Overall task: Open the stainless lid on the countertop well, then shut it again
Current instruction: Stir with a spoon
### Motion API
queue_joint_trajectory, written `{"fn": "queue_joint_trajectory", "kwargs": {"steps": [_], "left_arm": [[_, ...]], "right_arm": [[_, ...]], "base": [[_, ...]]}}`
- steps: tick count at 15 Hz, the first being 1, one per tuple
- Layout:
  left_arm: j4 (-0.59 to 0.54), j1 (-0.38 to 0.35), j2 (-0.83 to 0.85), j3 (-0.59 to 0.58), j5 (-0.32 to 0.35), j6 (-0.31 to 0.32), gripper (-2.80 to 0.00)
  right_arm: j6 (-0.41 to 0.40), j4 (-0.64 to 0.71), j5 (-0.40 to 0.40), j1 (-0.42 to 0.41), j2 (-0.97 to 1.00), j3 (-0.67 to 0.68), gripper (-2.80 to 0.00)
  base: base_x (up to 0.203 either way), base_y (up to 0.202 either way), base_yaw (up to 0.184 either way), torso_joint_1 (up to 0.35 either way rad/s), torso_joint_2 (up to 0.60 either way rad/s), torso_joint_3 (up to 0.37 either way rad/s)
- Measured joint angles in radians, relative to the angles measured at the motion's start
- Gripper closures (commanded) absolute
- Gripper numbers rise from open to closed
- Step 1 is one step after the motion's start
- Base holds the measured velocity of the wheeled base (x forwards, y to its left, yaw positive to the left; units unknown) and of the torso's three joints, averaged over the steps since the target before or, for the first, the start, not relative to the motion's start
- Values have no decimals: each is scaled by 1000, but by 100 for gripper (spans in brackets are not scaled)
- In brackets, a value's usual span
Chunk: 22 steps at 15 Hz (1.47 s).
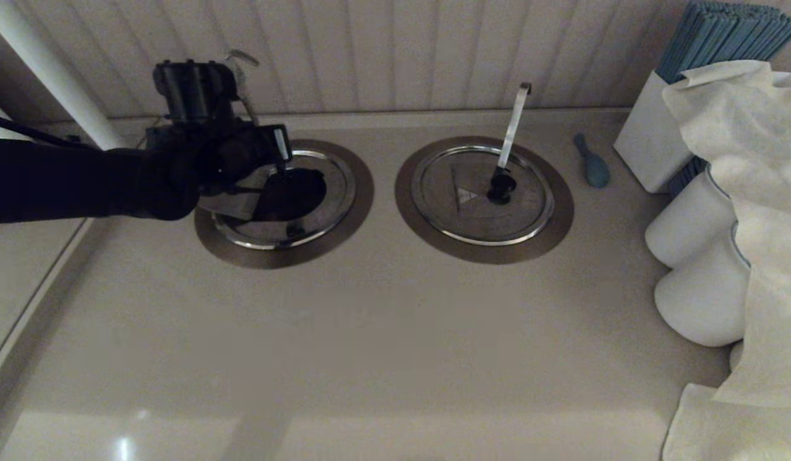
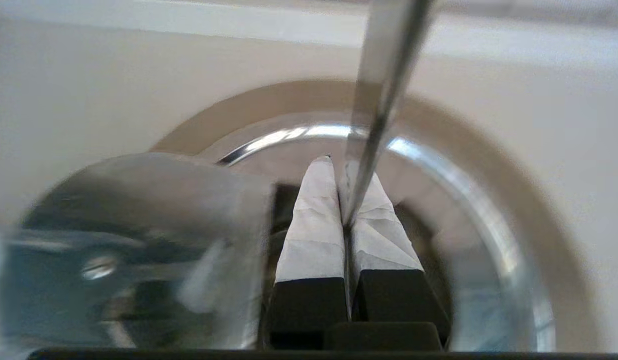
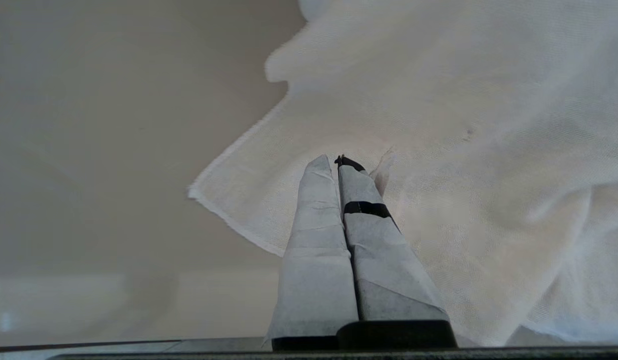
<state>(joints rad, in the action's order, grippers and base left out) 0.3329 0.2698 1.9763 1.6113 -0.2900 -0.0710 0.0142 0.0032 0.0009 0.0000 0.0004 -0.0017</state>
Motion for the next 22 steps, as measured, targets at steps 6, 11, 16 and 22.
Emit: {"fn": "queue_joint_trajectory", "kwargs": {"steps": [6,11,16,22], "left_arm": [[-3,5,-60,-120,11,134,0],[-67,34,-72,-156,16,157,0],[-95,104,-72,-155,71,75,0],[-90,96,-29,-76,59,-21,0]], "right_arm": [[0,0,0,0,0,0,0],[0,0,1,0,0,0,0],[-1,0,0,0,0,0,0],[-1,0,0,0,0,0,0]], "base": [[0,0,0,0,0,0],[0,0,0,0,0,0],[0,0,0,0,0,0],[0,0,0,0,0,0]]}}
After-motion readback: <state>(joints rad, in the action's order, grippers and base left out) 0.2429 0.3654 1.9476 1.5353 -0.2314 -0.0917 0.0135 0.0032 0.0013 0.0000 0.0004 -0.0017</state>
